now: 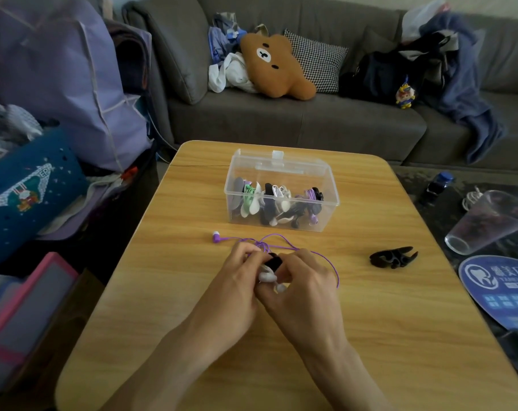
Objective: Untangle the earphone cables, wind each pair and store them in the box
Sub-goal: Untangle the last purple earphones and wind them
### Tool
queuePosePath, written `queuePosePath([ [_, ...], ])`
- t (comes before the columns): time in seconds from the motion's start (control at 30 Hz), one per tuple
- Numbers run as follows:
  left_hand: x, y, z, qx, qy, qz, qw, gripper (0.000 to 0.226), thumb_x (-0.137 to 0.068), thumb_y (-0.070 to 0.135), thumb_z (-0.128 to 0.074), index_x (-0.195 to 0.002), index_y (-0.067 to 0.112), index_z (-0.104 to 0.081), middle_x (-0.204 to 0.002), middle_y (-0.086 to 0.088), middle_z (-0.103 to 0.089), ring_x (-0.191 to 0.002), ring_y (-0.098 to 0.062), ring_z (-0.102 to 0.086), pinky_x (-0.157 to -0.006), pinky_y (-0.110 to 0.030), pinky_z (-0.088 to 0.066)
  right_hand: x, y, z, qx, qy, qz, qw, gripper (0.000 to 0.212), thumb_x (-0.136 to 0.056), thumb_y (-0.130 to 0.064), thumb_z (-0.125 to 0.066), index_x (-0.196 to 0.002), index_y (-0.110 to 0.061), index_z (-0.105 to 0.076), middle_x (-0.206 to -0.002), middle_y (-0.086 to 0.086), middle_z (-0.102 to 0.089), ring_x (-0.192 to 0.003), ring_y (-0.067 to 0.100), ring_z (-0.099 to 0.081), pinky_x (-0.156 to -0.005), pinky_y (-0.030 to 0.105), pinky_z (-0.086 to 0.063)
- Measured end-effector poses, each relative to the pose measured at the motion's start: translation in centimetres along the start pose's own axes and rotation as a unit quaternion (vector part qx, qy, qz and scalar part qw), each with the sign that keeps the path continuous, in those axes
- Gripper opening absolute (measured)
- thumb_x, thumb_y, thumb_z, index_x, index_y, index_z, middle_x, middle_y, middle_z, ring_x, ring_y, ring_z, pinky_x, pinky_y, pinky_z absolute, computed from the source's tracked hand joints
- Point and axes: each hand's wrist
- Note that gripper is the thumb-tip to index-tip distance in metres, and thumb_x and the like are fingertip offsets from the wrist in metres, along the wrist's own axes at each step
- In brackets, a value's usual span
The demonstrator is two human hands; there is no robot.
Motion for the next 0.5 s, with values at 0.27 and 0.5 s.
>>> queuePosePath([
  [0.27, 0.2, 0.0, 0.8, 0.051, 0.016, 0.029, 0.998, 0.051, -0.073, 0.000, -0.040, -0.110, 0.027, -0.061, -0.114, 0.004, -0.057, -0.109, 0.005, -0.054, -0.091, -0.006, -0.037, 0.1, -1.0, -0.5, -0.006, 0.063, 0.075, 0.995, 0.017, -0.068, -0.015, -0.081, -0.066, -0.012, -0.065, -0.064, 0.002, -0.058, -0.046, 0.019, -0.051, -0.041, 0.033, -0.040],
  [0.5, 0.1, 0.5, 1.1, 0.047, 0.071, 0.005, 0.996, 0.028, -0.084, -0.003, -0.047, -0.097, 0.015, -0.063, -0.103, 0.000, -0.058, -0.100, 0.002, -0.057, -0.087, -0.005, -0.037, -0.1, -1.0, -0.3, -0.060, 0.074, 0.028, 0.995, 0.021, -0.066, -0.023, -0.074, -0.052, -0.016, -0.060, -0.053, -0.004, -0.054, -0.045, 0.014, -0.048, -0.041, 0.034, -0.040],
])
Point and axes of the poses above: each hand's wrist, its own x-axis away from the middle knuckle, its own z-axis out of the back of the hand, y = z × x
